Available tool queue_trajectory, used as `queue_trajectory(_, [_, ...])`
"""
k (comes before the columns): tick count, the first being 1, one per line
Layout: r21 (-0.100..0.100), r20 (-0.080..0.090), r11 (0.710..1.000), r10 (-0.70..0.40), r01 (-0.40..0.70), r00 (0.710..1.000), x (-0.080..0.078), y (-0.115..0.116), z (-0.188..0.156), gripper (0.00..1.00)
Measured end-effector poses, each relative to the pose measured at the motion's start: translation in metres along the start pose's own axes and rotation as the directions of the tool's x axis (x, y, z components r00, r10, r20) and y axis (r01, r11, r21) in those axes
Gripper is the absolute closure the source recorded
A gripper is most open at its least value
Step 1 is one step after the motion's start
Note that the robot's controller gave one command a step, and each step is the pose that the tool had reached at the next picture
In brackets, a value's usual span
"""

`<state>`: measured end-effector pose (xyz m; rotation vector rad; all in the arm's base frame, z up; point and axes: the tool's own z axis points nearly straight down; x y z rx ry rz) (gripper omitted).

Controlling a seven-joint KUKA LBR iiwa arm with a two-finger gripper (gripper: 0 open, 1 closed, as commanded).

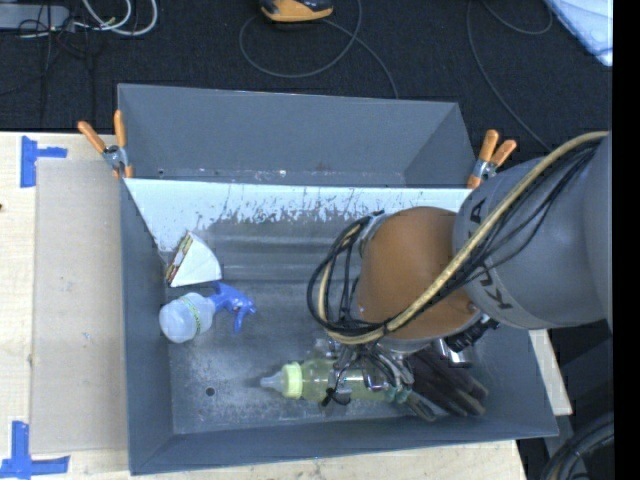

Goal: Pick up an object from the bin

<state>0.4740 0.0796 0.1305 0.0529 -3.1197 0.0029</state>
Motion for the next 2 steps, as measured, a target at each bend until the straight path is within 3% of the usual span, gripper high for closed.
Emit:
queue_trajectory(1, [-0.001,0.011,1.000,0.000,0.000,1.000,-0.001,-0.002,-0.041,1.00])
queue_trajectory(2, [0.000,-0.002,1.000,0.017,-0.017,1.000,-0.002,0.001,-0.077,1.00])
